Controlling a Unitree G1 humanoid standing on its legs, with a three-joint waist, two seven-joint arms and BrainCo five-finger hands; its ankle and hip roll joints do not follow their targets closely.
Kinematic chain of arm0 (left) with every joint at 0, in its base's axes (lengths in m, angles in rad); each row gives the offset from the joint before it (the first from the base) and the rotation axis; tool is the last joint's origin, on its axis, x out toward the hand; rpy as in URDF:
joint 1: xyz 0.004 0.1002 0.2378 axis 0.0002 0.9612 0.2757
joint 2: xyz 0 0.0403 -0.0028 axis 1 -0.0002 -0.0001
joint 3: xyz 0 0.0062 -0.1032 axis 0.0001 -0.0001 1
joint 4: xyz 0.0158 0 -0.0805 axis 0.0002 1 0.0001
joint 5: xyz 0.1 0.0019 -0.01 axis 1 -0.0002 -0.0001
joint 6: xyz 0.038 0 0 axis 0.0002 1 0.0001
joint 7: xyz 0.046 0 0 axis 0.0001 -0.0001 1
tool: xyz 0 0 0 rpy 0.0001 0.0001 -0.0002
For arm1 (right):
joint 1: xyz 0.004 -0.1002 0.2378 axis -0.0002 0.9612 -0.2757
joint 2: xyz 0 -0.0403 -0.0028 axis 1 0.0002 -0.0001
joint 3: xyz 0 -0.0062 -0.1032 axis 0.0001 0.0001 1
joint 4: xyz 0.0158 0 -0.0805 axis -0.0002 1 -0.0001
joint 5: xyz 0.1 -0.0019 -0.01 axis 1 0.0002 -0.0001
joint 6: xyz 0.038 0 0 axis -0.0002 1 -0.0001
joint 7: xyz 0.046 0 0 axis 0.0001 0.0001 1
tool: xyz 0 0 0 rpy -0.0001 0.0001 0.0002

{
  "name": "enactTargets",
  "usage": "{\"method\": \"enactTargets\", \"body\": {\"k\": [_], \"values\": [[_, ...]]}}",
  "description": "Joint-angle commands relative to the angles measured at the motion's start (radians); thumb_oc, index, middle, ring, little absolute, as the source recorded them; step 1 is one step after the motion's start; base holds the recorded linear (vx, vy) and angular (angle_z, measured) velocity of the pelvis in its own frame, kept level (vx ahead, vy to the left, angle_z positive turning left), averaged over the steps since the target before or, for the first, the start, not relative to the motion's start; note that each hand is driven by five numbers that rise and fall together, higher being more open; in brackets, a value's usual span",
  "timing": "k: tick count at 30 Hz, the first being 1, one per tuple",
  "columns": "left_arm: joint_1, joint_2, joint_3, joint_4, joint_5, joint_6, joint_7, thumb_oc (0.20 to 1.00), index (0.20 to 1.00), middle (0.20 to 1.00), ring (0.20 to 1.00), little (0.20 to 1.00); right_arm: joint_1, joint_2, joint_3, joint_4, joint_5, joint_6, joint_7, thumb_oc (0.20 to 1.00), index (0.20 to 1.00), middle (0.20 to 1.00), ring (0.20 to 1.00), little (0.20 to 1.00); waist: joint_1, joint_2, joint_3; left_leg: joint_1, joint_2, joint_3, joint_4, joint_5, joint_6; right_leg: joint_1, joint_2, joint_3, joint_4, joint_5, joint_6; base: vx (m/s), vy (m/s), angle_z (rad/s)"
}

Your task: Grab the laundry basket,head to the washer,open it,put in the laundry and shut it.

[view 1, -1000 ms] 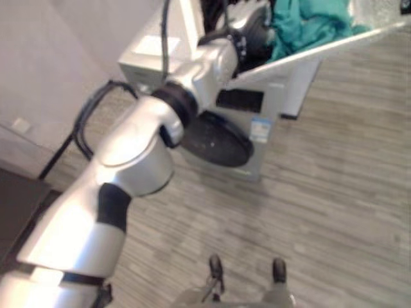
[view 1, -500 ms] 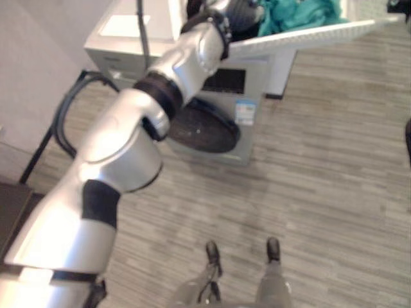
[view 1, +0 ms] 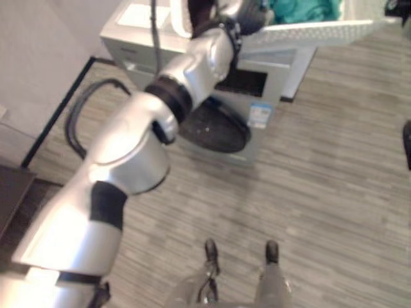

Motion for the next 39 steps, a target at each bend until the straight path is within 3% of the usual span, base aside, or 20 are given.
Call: {"method": "enactTargets", "body": {"k": [1, 2, 3, 5, 7, 8, 9, 10, 11, 12, 13, 15, 17, 19, 22, 39], "values": [[-0.09, 0.059, 0.025, 0.101, 0.034, -0.01, 0.033, 0.2, 0.2, 0.2, 0.2, 0.2, -0.137, -0.006, 0.008, -0.047, -0.004, -0.112, -0.002, 0.2, 0.2, 0.2, 0.2, 0.2, -0.003, -0.004, -0.047, 0.097, 0.022, -0.01, 0.029, -0.077, -0.076, 0.005, 0.065, -0.045, -0.09, -0.03, -0.008, 0.41, -0.195, -0.21], [-0.074, 0.09, 0.021, 0.097, 0.044, -0.015, 0.028, 0.2, 0.2, 0.2, 0.2, 0.2, -0.12, -0.02, 0.004, -0.057, -0.023, -0.112, -0.004, 0.2, 0.2, 0.2, 0.2, 0.2, -0.008, -0.004, -0.057, 0.154, 0.038, -0.011, 0.027, -0.095, -0.091, -0.026, 0.048, -0.109, -0.212, 0.033, 0.008, 0.46, -0.2, -0.25], [-0.069, 0.095, 0.025, 0.095, 0.049, -0.018, 0.027, 0.2, 0.2, 0.2, 0.2, 0.2, -0.114, -0.024, 0.004, -0.061, -0.03, -0.11, 0.0, 0.2, 0.2, 0.2, 0.2, 0.2, -0.013, -0.01, -0.064, 0.179, 0.036, -0.009, 0.03, -0.098, -0.096, -0.039, 0.036, -0.123, -0.26, 0.068, 0.018, 0.54, -0.203, -0.14], [-0.052, 0.106, 0.028, 0.096, 0.059, -0.02, 0.028, 0.2, 0.2, 0.2, 0.2, 0.2, -0.093, -0.036, 0.01, -0.068, -0.049, -0.105, 0.014, 0.2, 0.2, 0.2, 0.2, 0.2, -0.028, -0.016, -0.082, 0.228, 0.044, -0.021, 0.047, -0.102, -0.107, -0.043, 0.035, -0.101, -0.267, 0.107, 0.027, 0.41, -0.156, 0.12], [-0.033, 0.108, 0.03, 0.1, 0.074, -0.015, 0.028, 0.2, 0.2, 0.2, 0.2, 0.2, -0.071, -0.057, 0.009, -0.066, -0.04, -0.104, 0.016, 0.2, 0.2, 0.2, 0.2, 0.2, -0.04, -0.031, -0.121, 0.273, 0.058, -0.029, 0.085, -0.118, -0.12, 0.012, 0.045, -0.081, -0.255, 0.105, 0.007, 0.46, -0.21, 0.7], [-0.011, 0.11, 0.032, 0.103, 0.072, -0.017, 0.024, 0.2, 0.2, 0.2, 0.2, 0.2, -0.044, -0.057, 0.004, -0.066, -0.04, -0.107, 0.021, 0.2, 0.2, 0.2, 0.2, 0.2, -0.041, -0.027, -0.146, 0.289, 0.087, -0.032, 0.128, -0.091, -0.135, 0.043, 0.07, -0.078, -0.239, 0.085, -0.007, 0.47, -0.268, 0.93], [-0.009, 0.119, 0.035, 0.104, 0.067, -0.015, 0.024, 0.2, 0.2, 0.2, 0.2, 0.2, -0.038, -0.067, -0.002, -0.061, -0.038, -0.11, 0.022, 0.2, 0.2, 0.2, 0.2, 0.2, -0.039, -0.034, -0.151, 0.254, 0.118, -0.046, 0.276, -0.006, -0.164, 0.07, 0.087, -0.071, -0.221, 0.068, -0.035, 0.37, -0.291, 0.68], [-0.012, 0.132, 0.027, 0.099, 0.067, -0.009, 0.016, 0.2, 0.2, 0.2, 0.2, 0.2, -0.031, -0.08, -0.004, -0.063, -0.031, -0.11, 0.022, 0.2, 0.2, 0.2, 0.2, 0.2, -0.035, -0.05, -0.147, 0.201, 0.137, -0.057, 0.406, 0.034, -0.164, 0.099, 0.094, -0.072, -0.213, 0.05, -0.059, 0.17, -0.219, 0.31], [-0.013, 0.132, 0.026, 0.098, 0.067, -0.009, 0.015, 0.2, 0.2, 0.2, 0.2, 0.2, -0.031, -0.08, -0.005, -0.063, -0.031, -0.11, 0.022, 0.2, 0.2, 0.2, 0.2, 0.2, -0.038, -0.054, -0.149, 0.194, 0.134, -0.06, 0.409, 0.037, -0.164, 0.096, 0.09, -0.074, -0.215, 0.054, -0.06, 0.12, -0.201, 0.04], [-0.014, 0.14, 0.032, 0.094, 0.064, -0.008, 0.014, 0.2, 0.2, 0.2, 0.2, 0.2, -0.024, -0.082, -0.012, -0.063, -0.019, -0.112, 0.02, 0.2, 0.2, 0.2, 0.2, 0.2, -0.028, -0.067, -0.144, 0.159, 0.145, -0.075, 0.508, 0.063, -0.159, 0.128, 0.105, -0.076, -0.214, 0.036, -0.081, 0.22, -0.214, -0.15], [-0.005, 0.145, 0.038, 0.089, 0.055, -0.008, 0.009, 0.2, 0.2, 0.2, 0.2, 0.2, -0.003, -0.098, -0.021, -0.059, 0.001, -0.114, 0.015, 0.2, 0.2, 0.2, 0.2, 0.2, -0.018, -0.088, -0.152, 0.101, 0.177, -0.072, 0.513, 0.083, -0.142, 0.178, 0.13, -0.08, -0.227, -0.002, -0.103, 0.32, -0.24, -0.35], [-0.004, 0.133, 0.037, 0.089, 0.059, -0.001, 0.005, 0.2, 0.2, 0.2, 0.2, 0.2, -0.013, -0.123, -0.015, -0.061, 0.022, -0.115, 0.011, 0.2, 0.2, 0.2, 0.2, 0.2, -0.006, -0.113, -0.154, 0.044, 0.199, -0.044, 0.378, 0.039, -0.128, 0.211, 0.119, -0.076, -0.238, -0.034, -0.094, 0.3, -0.056, -0.15], [0.018, 0.149, 0.037, 0.077, 0.062, -0.002, 0.001, 0.2, 0.2, 0.2, 0.2, 0.2, 0.015, -0.146, -0.019, -0.079, 0.011, -0.125, 0.006, 0.2, 0.2, 0.2, 0.2, 0.2, 0.021, -0.102, -0.144, 0.005, 0.192, -0.067, 0.176, 0.043, -0.148, 0.241, 0.126, -0.064, -0.223, -0.072, -0.088, 0.22, 0.089, 0.2], [0.02, 0.146, 0.038, 0.068, 0.055, -0.009, 0.003, 0.2, 0.2, 0.2, 0.2, 0.2, 0.025, -0.157, -0.028, -0.09, 0.007, -0.127, 0.004, 0.2, 0.2, 0.2, 0.2, 0.2, 0.03, -0.104, -0.14, -0.008, 0.189, -0.082, 0.141, 0.058, -0.157, 0.249, 0.122, -0.057, -0.207, -0.078, -0.09, 0.19, 0.068, -0.42], [0.067, 0.099, 0.033, 0.066, 0.064, -0.025, 0.013, 0.2, 0.2, 0.2, 0.2, 0.2, 0.094, -0.102, -0.065, -0.093, -0.007, -0.123, 0.017, 0.2, 0.2, 0.2, 0.2, 0.2, 0.046, -0.086, -0.179, 0.079, 0.155, -0.027, 0.075, 0.006, -0.157, 0.31, 0.075, -0.064, -0.235, -0.079, -0.057, 0.34, 0.214, -0.99], [0.072, 0.062, 0.055, 0.082, 0.067, -0.016, 0.017, 0.2, 0.2, 0.2, 0.2, 0.2, 0.237, 0.027, -0.212, -0.053, 0.04, -0.111, 0.038, 0.2, 0.2, 0.2, 0.2, 0.2, 0.111, -0.089, -0.183, 0.124, 0.12, -0.033, 0.006, -0.005, -0.136, 0.341, 0.042, -0.104, -0.301, -0.054, -0.025, 0.04, 0.059, -0.02]]}}
